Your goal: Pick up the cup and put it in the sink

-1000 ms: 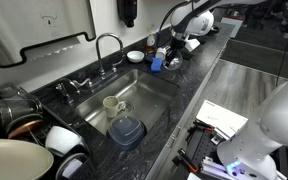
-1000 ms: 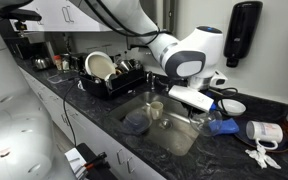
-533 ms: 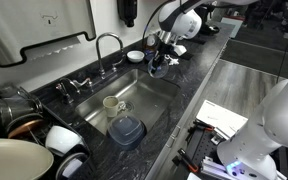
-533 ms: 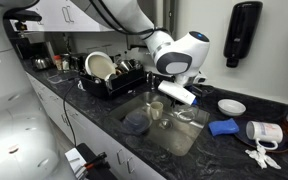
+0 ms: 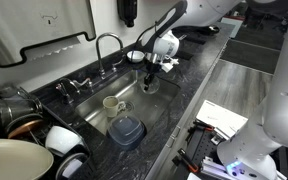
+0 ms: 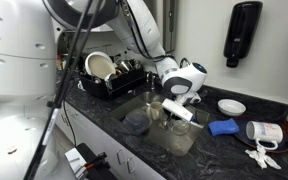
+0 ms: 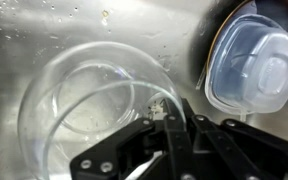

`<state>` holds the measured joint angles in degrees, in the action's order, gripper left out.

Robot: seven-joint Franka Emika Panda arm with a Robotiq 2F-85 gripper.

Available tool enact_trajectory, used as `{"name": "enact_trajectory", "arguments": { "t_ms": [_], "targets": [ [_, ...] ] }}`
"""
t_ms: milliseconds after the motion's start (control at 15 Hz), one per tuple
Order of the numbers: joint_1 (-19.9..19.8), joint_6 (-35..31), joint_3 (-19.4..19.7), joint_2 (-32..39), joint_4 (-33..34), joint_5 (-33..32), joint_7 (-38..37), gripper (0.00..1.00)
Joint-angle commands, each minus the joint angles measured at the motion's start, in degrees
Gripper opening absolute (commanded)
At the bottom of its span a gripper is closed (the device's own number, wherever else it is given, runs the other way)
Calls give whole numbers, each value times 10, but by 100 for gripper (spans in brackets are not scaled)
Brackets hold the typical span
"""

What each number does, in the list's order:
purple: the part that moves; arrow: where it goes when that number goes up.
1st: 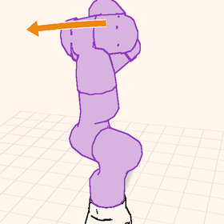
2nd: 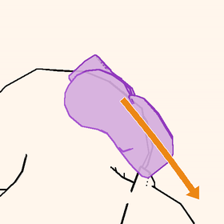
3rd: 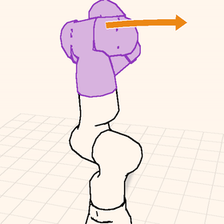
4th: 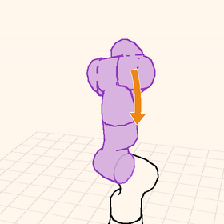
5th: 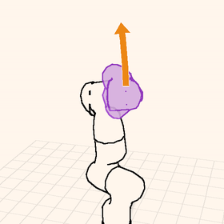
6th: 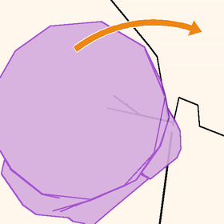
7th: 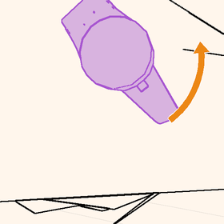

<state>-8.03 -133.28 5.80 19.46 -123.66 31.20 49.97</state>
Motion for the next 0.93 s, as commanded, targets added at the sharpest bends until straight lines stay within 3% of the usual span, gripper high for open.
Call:
{"name": "enact_trajectory", "arguments": {
  "t_ms": [0, 333, 400, 533, 867],
  "targets": [
    [-18, -1, -35, 87, 71, -33, -15, 2],
    [-12, 2, -45, 157, 126, -124, -91, 2],
    [-15, 6, -49, 164, 133, -139, -102, 32],
    [-21, 7, -53, 168, 139, -162, -117, 39],
    [-33, -3, -50, 110, 102, -194, -143, 74]
  ]
}}
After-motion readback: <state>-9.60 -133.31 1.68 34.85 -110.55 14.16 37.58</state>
